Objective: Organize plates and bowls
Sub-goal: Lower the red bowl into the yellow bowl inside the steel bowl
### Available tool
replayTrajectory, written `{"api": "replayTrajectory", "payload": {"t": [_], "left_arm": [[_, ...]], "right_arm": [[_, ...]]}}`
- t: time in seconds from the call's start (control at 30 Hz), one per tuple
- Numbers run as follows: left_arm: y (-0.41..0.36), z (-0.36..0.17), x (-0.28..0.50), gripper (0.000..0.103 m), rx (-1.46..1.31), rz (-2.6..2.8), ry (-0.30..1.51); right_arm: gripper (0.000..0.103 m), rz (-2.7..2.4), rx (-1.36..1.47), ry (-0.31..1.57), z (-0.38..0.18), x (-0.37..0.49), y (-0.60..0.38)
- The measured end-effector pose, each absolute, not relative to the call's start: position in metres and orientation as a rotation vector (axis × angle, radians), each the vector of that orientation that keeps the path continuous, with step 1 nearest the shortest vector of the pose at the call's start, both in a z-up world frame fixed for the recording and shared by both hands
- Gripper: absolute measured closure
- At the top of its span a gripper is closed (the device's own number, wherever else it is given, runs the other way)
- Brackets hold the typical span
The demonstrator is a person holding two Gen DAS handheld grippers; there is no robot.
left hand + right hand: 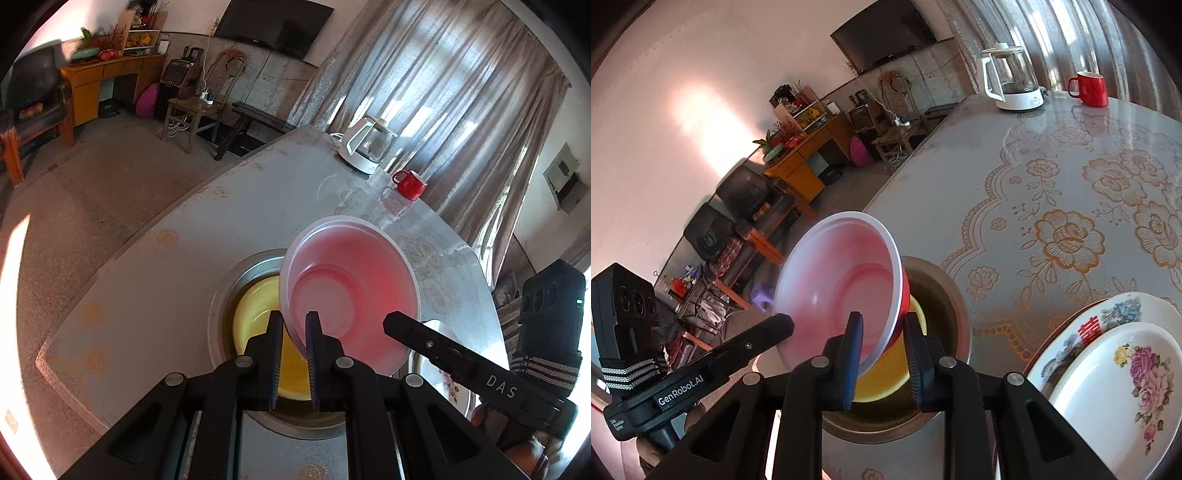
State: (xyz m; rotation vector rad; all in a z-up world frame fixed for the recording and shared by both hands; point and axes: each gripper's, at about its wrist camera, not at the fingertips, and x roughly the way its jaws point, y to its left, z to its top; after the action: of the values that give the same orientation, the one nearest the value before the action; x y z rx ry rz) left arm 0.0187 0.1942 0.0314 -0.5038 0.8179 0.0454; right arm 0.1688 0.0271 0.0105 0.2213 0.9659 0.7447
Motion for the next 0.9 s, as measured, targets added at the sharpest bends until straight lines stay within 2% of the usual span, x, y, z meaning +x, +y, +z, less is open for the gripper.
{"api": "replayTrajectory", "payload": {"t": [0.27,0.9], "left_arm": [[0.199,0.013,0.011,0.092,-0.528,0.059,0.858],[0.198,-0.003,0.021,0.092,-0.500,0.075,0.896]], "right_arm": [[0.080,0.753,0.204,1.021,-0.005,0.166,0.034],[0.070,0.687,0.140,1.052,-0.021,0.165,0.041]]}}
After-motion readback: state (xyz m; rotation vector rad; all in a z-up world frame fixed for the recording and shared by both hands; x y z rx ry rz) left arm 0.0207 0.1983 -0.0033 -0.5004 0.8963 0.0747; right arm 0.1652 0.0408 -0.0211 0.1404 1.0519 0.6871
